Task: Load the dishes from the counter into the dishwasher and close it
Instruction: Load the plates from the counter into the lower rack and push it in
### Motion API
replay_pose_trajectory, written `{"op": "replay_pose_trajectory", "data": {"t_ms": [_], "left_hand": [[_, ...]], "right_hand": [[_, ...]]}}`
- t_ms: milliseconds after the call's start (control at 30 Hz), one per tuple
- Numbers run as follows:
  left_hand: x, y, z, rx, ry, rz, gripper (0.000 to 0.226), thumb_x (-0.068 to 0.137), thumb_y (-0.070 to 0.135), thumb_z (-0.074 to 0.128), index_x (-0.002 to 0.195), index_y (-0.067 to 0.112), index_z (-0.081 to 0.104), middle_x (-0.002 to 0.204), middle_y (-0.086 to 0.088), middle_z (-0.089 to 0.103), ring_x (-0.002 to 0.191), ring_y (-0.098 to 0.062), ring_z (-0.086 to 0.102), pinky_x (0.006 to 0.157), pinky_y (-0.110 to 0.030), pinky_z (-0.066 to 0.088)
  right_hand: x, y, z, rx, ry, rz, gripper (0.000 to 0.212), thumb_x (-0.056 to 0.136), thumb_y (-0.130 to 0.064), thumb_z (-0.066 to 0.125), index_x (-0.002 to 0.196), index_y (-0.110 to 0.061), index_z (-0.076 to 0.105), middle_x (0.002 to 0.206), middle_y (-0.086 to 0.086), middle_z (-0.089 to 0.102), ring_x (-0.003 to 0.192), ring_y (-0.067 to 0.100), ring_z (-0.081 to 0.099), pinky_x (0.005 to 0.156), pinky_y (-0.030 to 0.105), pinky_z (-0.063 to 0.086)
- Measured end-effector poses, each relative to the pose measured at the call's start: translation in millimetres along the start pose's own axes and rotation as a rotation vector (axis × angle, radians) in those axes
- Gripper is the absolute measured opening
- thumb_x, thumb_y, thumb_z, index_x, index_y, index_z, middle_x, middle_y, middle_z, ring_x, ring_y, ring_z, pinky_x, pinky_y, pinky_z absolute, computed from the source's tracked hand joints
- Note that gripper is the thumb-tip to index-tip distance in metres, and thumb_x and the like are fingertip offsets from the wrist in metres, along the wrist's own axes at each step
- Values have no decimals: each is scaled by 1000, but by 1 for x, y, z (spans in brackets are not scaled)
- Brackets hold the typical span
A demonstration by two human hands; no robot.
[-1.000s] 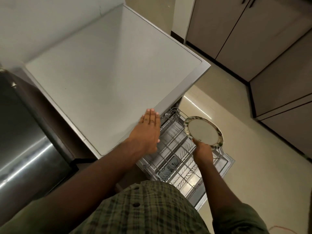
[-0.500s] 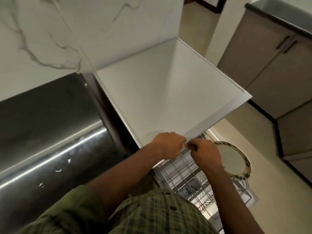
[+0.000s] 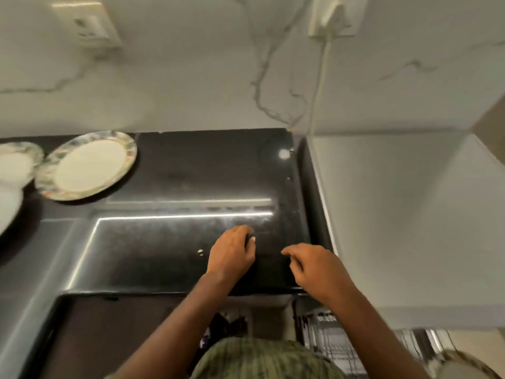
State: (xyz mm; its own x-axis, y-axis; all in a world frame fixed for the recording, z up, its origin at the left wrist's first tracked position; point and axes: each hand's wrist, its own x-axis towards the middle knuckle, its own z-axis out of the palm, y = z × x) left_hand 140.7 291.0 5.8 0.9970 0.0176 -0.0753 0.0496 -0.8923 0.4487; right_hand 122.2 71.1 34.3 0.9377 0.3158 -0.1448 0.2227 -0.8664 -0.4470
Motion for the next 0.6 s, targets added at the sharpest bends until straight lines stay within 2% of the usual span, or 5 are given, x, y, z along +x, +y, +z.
{"op": "replay_pose_trajectory", "data": {"t_ms": [100, 167, 267, 433, 600], "left_hand": [[-16, -50, -22, -10, 102, -146, 20, 99, 35, 57, 112, 22, 64, 110, 3, 69, 106, -22, 61, 85, -38, 50], [-27, -74, -29, -8, 125, -190, 20, 98, 36, 58, 113, 23, 62, 111, 4, 67, 108, -21, 59, 86, -38, 52], [-42, -99, -34, -30, 173, -221, 21, 97, 35, 59, 115, 25, 63, 113, 6, 67, 108, -18, 60, 87, -36, 52], [-45, -113, -48, -113, 237, -271, 21, 97, 38, 58, 113, 29, 69, 106, 10, 72, 99, -13, 67, 86, -34, 55], [-31, -147, -68, -113, 272, -322, 26, 95, 35, 63, 119, 25, 66, 114, 4, 68, 106, -19, 65, 89, -38, 54]], "right_hand": [[40, -43, 17, -116, -167, -95, 45, 102, -37, 51, 147, -32, 53, 153, -6, 52, 136, 17, 53, 107, 36, 48], [63, -73, 27, -199, -343, -103, 68, 101, -45, 57, 160, -24, 31, 170, 8, 22, 154, 30, 27, 119, 44, 36], [96, -116, 51, -344, -533, -30, 108, 91, -61, 67, 165, -20, 0, 170, 22, -12, 154, 53, 4, 120, 58, 29], [138, -144, 83, -440, -600, 87, 153, 62, -61, 91, 162, -14, -15, 167, 31, 7, 151, 59, 5, 117, 72, 22], [140, -160, 74, -495, -640, 101, 149, 67, -52, 92, 161, -4, -13, 166, 25, 23, 153, 54, 4, 119, 71, 18]]}}
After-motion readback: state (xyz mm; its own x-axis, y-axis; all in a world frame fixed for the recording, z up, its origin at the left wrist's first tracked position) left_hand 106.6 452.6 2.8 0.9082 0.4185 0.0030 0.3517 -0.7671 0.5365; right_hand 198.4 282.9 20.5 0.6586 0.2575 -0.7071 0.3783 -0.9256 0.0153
